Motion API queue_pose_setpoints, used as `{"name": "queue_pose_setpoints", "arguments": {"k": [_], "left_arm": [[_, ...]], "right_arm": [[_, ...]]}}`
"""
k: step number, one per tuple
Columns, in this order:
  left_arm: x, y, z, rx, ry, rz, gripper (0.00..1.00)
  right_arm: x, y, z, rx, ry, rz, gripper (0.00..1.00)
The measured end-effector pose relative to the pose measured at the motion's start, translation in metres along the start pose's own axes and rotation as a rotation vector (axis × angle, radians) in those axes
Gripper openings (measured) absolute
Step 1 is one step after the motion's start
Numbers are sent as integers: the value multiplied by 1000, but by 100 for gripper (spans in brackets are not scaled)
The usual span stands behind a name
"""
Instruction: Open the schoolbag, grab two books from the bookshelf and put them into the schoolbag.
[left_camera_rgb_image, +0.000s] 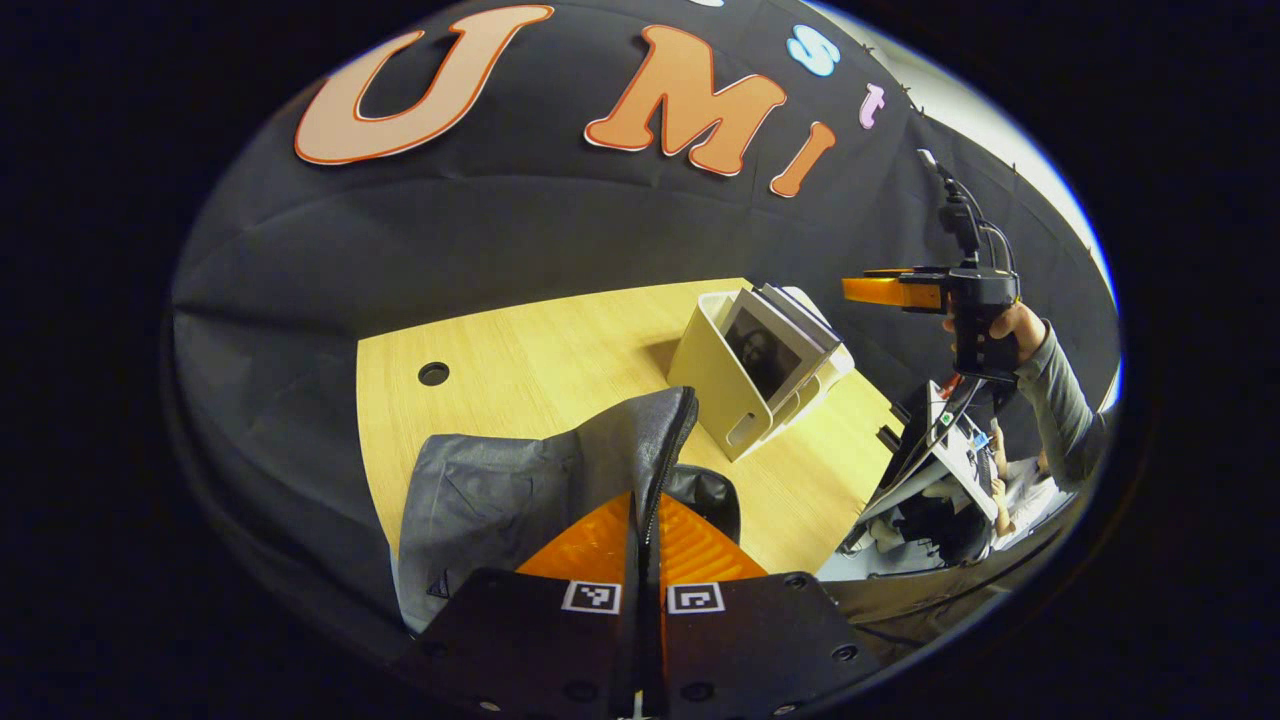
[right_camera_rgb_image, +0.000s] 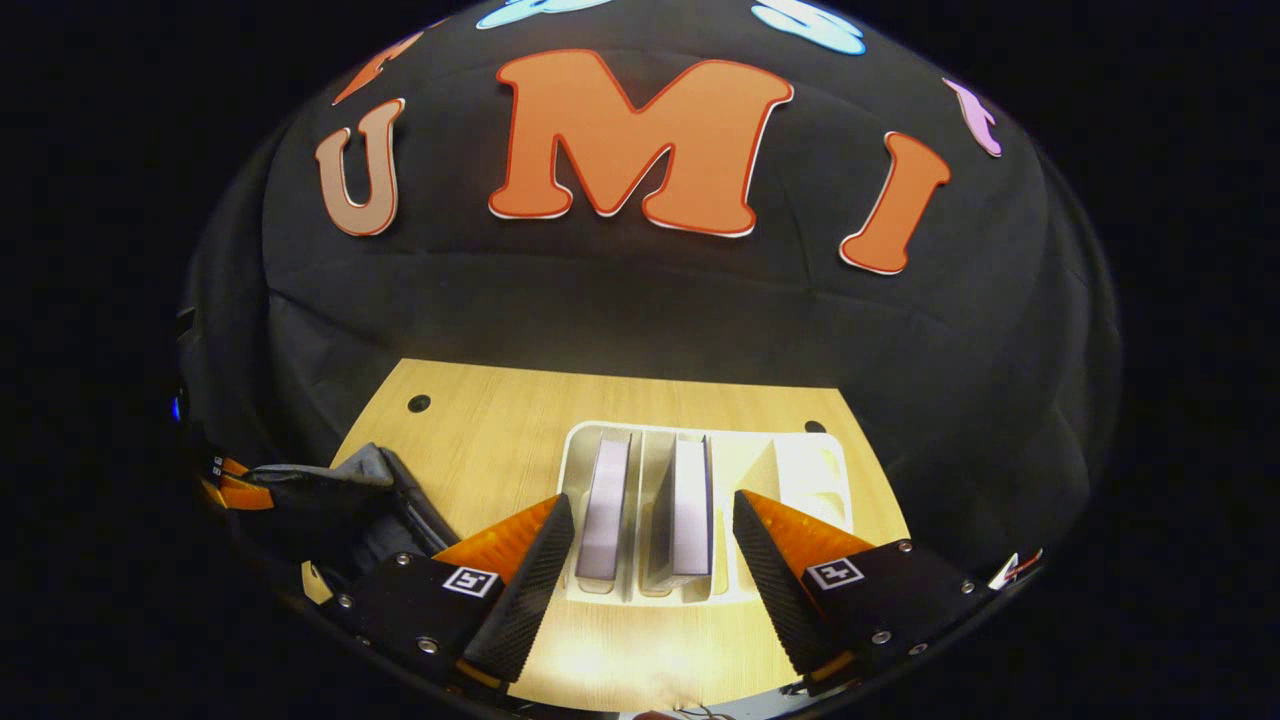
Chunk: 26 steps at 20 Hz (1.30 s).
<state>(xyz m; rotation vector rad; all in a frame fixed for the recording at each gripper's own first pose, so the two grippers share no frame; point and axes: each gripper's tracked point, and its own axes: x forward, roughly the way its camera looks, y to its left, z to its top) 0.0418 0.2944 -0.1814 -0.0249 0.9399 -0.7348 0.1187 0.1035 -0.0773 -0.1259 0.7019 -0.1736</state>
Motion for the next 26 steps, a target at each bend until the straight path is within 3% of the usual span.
{"name": "queue_pose_setpoints", "arguments": {"k": [1, 9, 19, 25, 26], "left_arm": [[-1, -1, 3, -3, -1, -12, 6], [3, 5, 6, -18, 14, -9, 3], [8, 9, 7, -2, 52, 9, 3], [10, 12, 5, -17, 62, 12, 3], [10, 11, 5, -22, 65, 12, 3]], "right_arm": [[4, 5, -1, -14, 28, 10, 96], [61, 33, -19, -49, 313, 101, 96], [121, 42, -54, -9, 574, 86, 82], [132, 41, -64, 58, 660, 54, 57], [132, 41, -68, 75, 679, 57, 41]]}}
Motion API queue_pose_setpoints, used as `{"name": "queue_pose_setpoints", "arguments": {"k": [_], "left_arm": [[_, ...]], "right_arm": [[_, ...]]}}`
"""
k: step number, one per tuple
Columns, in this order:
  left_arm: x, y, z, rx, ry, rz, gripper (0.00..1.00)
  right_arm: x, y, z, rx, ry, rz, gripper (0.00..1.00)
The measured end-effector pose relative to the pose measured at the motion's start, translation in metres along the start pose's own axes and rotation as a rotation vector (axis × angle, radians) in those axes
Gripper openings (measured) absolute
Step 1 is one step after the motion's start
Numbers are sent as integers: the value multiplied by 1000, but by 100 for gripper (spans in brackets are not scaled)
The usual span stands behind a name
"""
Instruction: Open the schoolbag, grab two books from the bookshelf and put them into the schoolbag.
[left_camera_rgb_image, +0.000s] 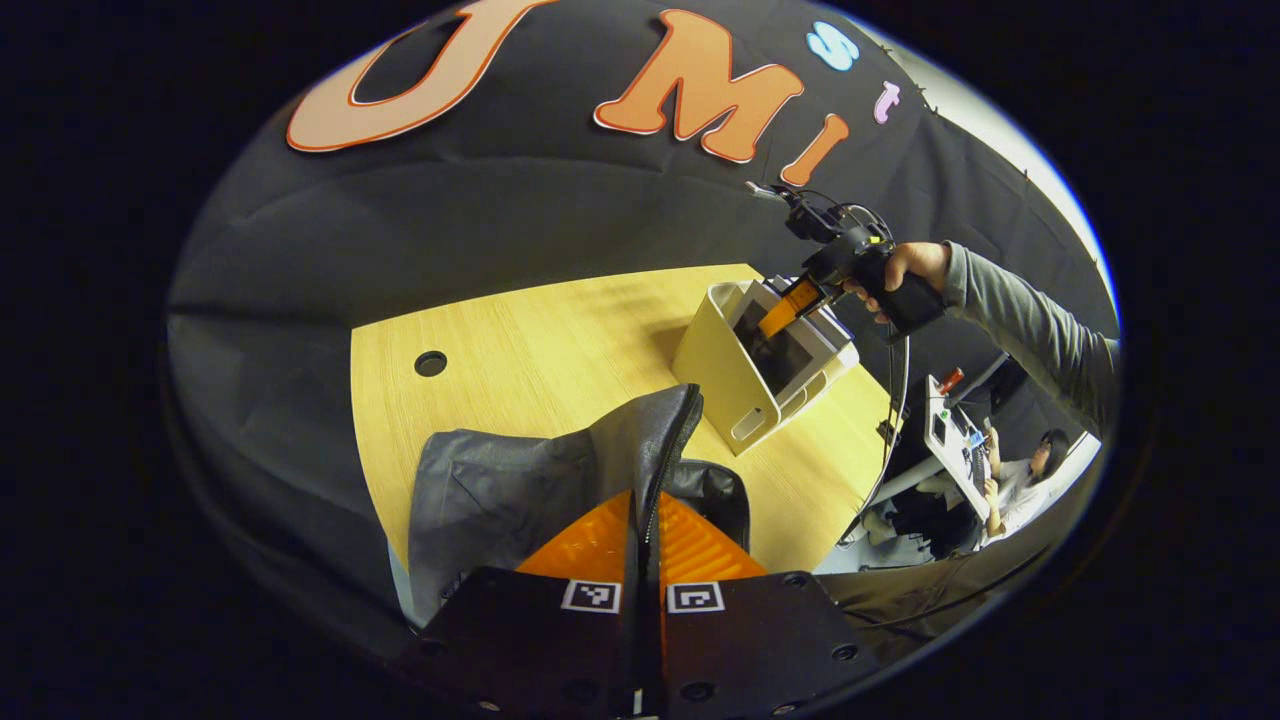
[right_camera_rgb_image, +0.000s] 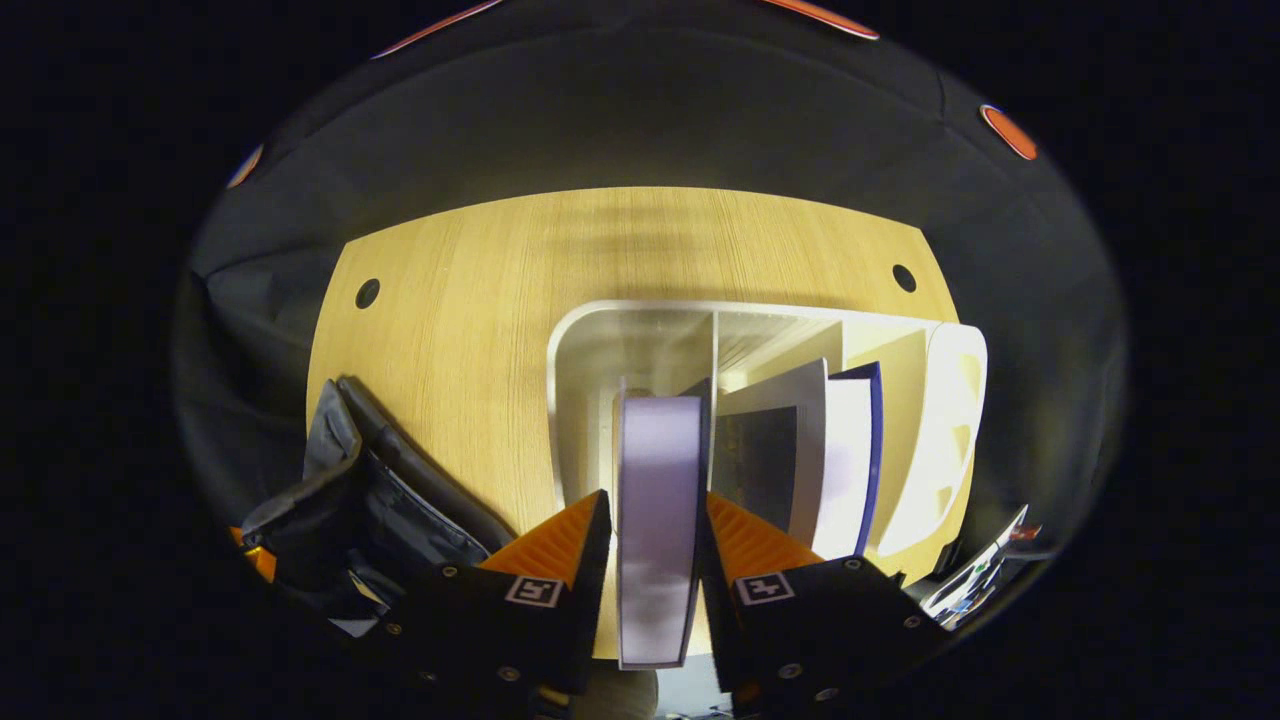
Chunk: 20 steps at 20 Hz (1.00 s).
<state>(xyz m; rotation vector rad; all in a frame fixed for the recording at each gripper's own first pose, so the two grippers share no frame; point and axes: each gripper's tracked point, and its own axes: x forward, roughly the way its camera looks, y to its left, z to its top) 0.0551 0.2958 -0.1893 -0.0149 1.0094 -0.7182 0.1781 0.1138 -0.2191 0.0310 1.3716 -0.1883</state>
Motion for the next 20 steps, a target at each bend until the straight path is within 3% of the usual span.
{"name": "queue_pose_setpoints", "arguments": {"k": [1, 4, 11, 20], "left_arm": [[0, 1, 0, 1, 0, -1, 3], [5, -1, -1, -2, 11, -1, 5], [7, -5, -3, 22, 15, -3, 3], [11, -13, -15, 32, 18, -13, 3]], "right_arm": [[1, 3, -2, 19, 9, 13, 44], [-7, 2, -7, -3, -1, 7, 37], [-42, -1, -37, 17, -24, 40, 36], [-88, -10, -117, 73, -59, 93, 36]]}}
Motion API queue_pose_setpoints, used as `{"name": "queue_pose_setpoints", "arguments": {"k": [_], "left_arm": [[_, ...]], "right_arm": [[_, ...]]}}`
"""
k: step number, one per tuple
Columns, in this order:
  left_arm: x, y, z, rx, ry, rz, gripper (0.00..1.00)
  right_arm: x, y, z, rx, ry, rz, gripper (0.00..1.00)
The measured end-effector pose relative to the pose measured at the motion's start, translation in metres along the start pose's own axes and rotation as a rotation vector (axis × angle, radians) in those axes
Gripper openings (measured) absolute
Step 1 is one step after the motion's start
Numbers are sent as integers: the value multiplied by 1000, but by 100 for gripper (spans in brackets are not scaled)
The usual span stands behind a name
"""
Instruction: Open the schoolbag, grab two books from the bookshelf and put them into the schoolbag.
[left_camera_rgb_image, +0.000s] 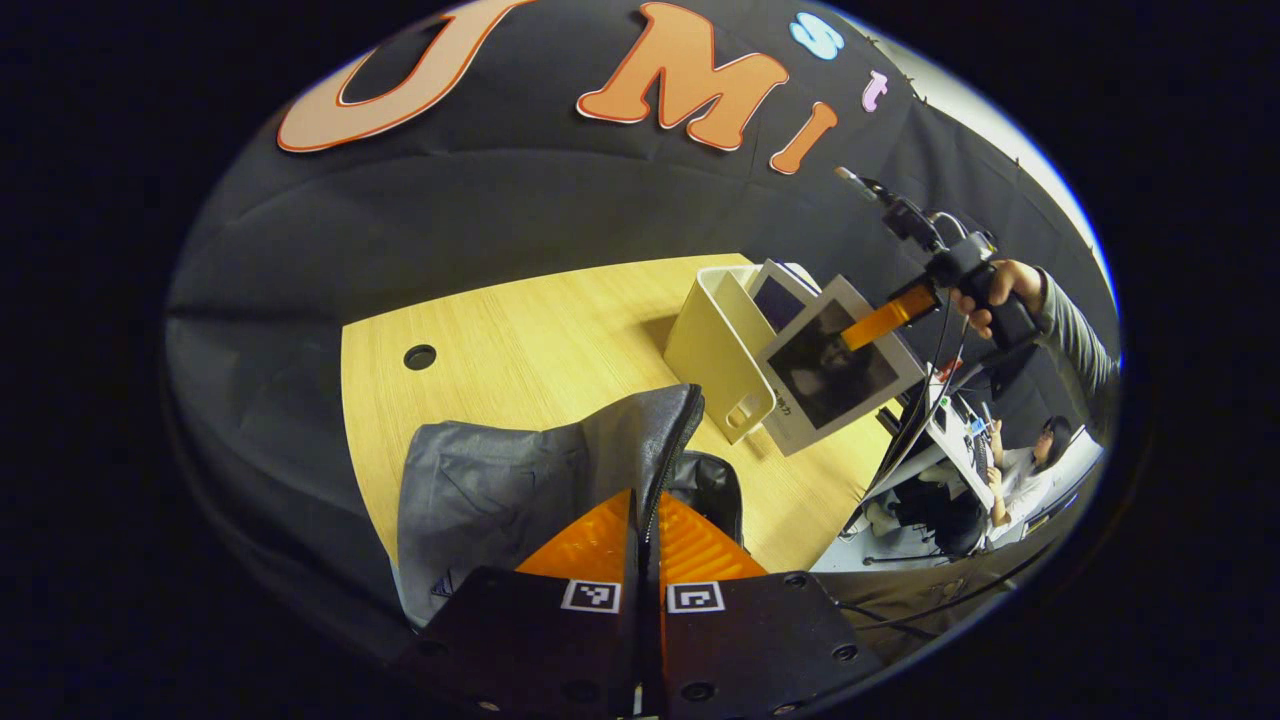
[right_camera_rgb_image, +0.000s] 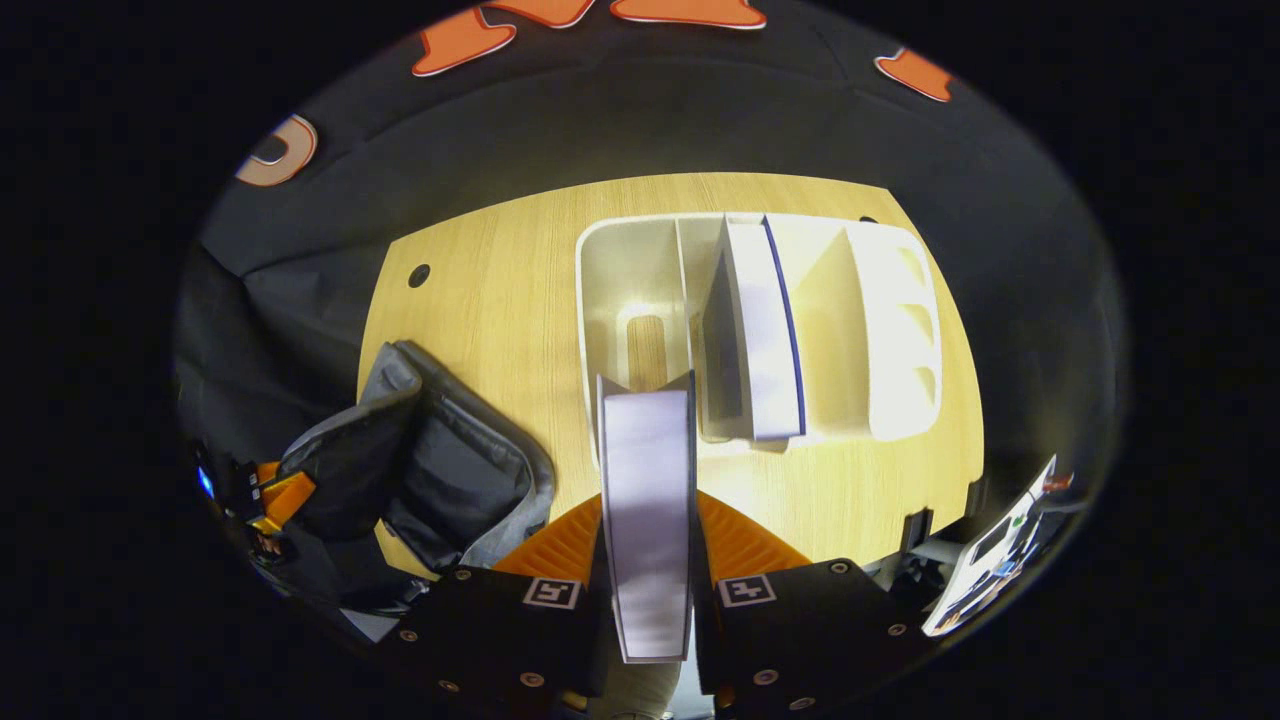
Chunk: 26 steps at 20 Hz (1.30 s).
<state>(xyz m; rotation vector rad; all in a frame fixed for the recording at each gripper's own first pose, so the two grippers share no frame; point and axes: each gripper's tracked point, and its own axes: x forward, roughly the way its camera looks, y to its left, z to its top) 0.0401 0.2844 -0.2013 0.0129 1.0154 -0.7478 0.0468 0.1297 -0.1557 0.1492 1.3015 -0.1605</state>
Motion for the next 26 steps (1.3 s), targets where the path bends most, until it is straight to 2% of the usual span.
{"name": "queue_pose_setpoints", "arguments": {"k": [7, 13, 18, 21, 26], "left_arm": [[6, -4, -4, 6, 16, -17, 3], [9, -8, -3, 5, 13, -16, 3], [8, -11, -3, 26, 8, -1, 3], [9, -15, -4, 41, 5, 6, 3], [8, -15, -2, 20, 0, 24, 3]], "right_arm": [[-22, -16, -55, 105, -25, 46, 34], [-35, -1, -87, 208, -41, 185, 33], [-49, 28, -101, 273, -58, 340, 33], [-56, 52, -96, 317, -74, 434, 33], [-49, 83, -84, 317, -109, 529, 31]]}}
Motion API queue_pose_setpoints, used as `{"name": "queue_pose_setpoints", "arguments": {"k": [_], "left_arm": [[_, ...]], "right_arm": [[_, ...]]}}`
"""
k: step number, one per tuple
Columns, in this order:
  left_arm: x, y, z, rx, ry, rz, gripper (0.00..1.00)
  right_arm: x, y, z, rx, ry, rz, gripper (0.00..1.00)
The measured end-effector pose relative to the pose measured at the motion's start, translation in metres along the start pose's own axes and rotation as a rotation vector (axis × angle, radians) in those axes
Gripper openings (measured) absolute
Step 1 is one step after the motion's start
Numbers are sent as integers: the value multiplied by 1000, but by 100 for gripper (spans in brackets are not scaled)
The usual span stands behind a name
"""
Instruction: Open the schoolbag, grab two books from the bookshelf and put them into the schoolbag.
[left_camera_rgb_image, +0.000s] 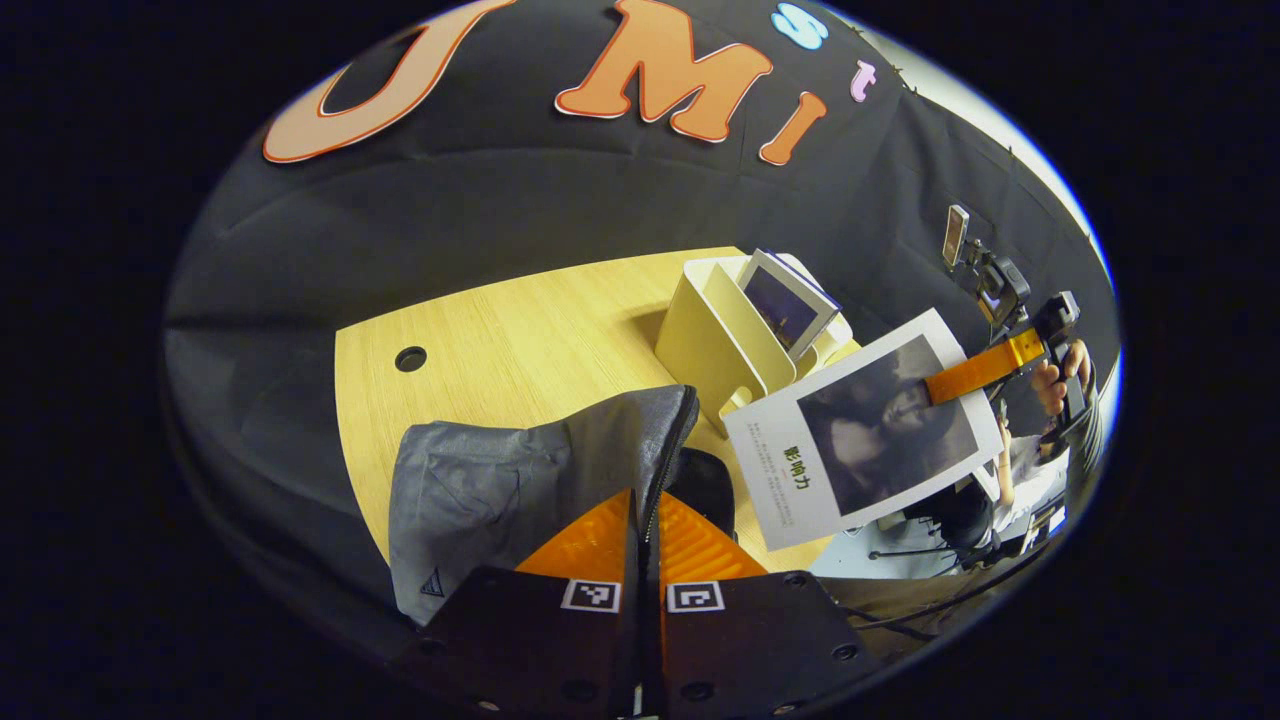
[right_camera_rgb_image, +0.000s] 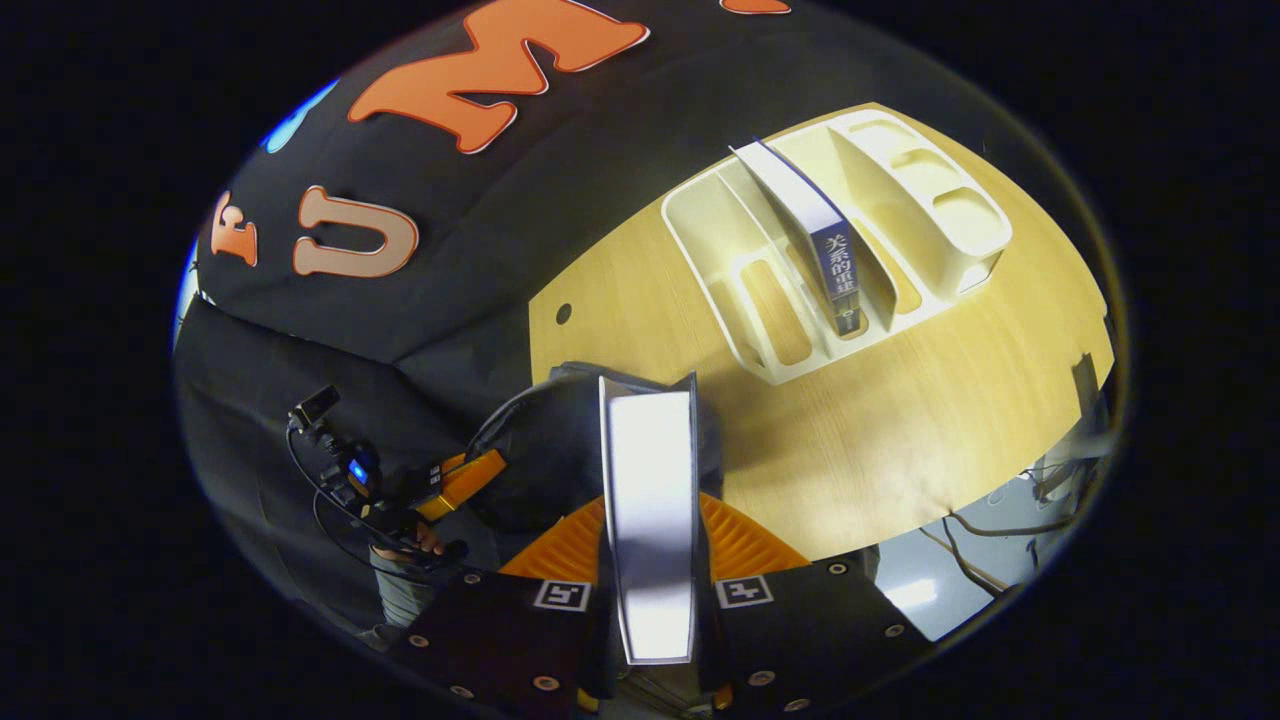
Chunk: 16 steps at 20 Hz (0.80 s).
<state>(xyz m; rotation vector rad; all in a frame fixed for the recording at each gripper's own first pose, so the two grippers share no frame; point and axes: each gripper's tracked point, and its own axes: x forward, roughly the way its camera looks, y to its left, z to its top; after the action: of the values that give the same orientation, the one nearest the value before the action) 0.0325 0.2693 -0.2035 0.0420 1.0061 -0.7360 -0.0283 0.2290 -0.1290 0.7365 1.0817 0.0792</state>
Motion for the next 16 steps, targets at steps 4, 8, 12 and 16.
{"name": "queue_pose_setpoints", "arguments": {"k": [4, 8, 12, 16], "left_arm": [[-2, -2, -3, -22, -19, -4, 3], [-1, -2, -3, -52, -30, 7, 3], [-2, -5, -2, -69, -35, 13, 3], [1, -7, 0, -94, -41, 12, 3]], "right_arm": [[37, 7, -11, 40, 14, 62, 31], [72, 19, -26, 117, 38, 146, 31], [106, 28, -35, 167, 36, 199, 31], [144, 39, -39, 219, 27, 251, 31]]}}
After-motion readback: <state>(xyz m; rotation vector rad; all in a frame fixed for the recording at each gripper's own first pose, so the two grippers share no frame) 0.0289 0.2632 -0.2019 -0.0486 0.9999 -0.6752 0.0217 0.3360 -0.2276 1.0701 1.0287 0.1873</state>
